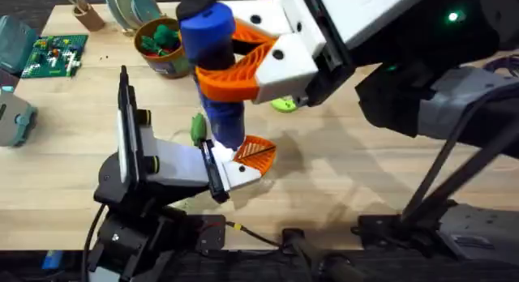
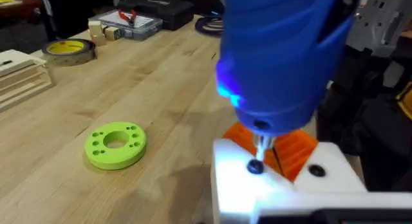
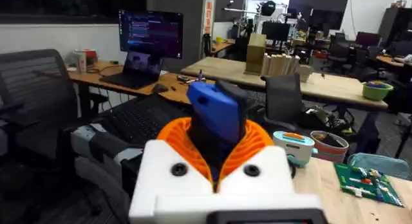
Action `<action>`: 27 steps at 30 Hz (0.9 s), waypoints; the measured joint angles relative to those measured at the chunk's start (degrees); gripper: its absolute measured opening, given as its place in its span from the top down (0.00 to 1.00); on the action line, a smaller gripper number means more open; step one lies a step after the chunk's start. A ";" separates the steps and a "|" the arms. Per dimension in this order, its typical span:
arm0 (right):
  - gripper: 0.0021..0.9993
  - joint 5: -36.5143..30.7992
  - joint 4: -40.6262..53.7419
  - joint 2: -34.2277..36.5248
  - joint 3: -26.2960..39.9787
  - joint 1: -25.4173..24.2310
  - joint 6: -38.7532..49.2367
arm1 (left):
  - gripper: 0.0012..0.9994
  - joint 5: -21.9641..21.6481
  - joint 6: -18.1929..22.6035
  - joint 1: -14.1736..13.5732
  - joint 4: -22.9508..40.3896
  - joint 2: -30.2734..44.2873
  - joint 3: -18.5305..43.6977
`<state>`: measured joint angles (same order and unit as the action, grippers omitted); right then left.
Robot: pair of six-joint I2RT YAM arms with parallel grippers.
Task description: Pick up the gripper from the table and insert it into the empty holder that is missing its gripper. Then pick up a screw, insert it into the mounting hole, and use the screwdriver to tighten it. Finally, clean up the table by picking up the vegetable and placing it into the bucket.
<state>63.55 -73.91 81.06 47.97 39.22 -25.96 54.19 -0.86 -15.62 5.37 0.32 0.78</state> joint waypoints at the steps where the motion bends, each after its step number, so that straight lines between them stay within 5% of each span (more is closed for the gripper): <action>1: 0.99 0.02 0.00 0.00 0.00 0.04 -0.04 | 0.98 0.00 0.00 0.00 0.00 0.00 0.00; 27: 0.99 0.39 0.03 1.07 0.00 0.15 0.70 | 0.98 -0.02 0.00 0.00 0.00 0.00 0.00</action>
<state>63.94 -73.88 82.13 47.97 39.38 -25.26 54.17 -0.86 -15.62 5.37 0.32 0.78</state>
